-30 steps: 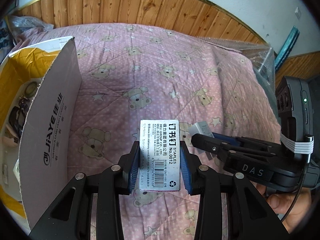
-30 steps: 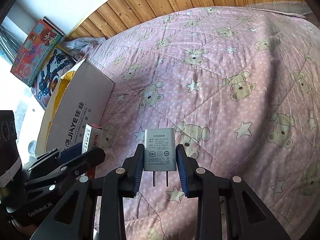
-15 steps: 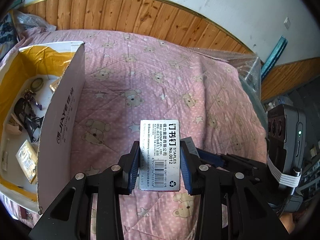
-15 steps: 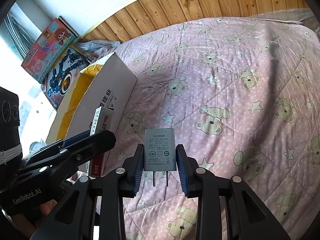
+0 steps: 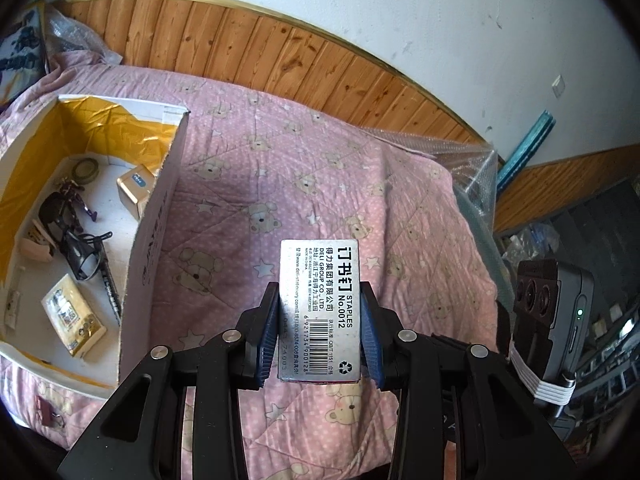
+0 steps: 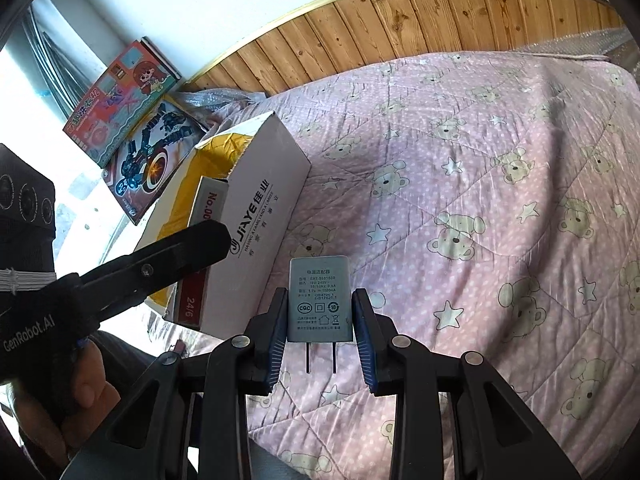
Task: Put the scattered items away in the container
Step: 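Carry the staples box and the charger over the cardboard box with both tools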
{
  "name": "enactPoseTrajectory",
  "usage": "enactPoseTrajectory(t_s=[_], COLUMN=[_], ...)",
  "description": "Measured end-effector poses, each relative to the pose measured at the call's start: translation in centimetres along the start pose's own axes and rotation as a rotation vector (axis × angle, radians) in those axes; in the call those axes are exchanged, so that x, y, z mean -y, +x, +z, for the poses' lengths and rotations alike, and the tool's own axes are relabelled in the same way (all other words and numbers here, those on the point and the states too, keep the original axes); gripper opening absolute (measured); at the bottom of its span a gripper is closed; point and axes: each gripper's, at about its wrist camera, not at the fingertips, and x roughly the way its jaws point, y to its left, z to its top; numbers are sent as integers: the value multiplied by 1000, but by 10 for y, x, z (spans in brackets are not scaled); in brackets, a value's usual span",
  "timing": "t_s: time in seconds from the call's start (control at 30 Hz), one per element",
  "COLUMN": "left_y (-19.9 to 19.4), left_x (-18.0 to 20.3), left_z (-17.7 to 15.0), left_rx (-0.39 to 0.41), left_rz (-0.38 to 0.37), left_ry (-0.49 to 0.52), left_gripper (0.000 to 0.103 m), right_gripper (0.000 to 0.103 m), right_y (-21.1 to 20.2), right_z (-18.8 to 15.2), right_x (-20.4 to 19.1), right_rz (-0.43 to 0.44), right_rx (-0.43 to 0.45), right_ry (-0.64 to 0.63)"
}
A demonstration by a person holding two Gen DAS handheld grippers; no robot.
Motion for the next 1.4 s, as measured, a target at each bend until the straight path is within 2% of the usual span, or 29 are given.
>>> enactPoseTrajectory(t_s=[0.5, 0.93, 1.17, 1.4], left_y=[-50, -80, -87, -76], left_x=[-53, -105, -130, -152], left_z=[8, 17, 21, 19], left_rx=[95, 164, 191, 167], left_rz=[-9, 12, 47, 76], left_ry=[-117, -236, -287, -357], left_gripper=[38, 38, 38, 38], right_gripper=[33, 33, 33, 33], right_y=[-14, 0, 10, 23], right_z=[21, 37, 51, 69], right_x=[-67, -115, -136, -154], right_rz=[64, 114, 125, 137], right_rx=[40, 23, 17, -1], right_ry=[-148, -258, -319, -374])
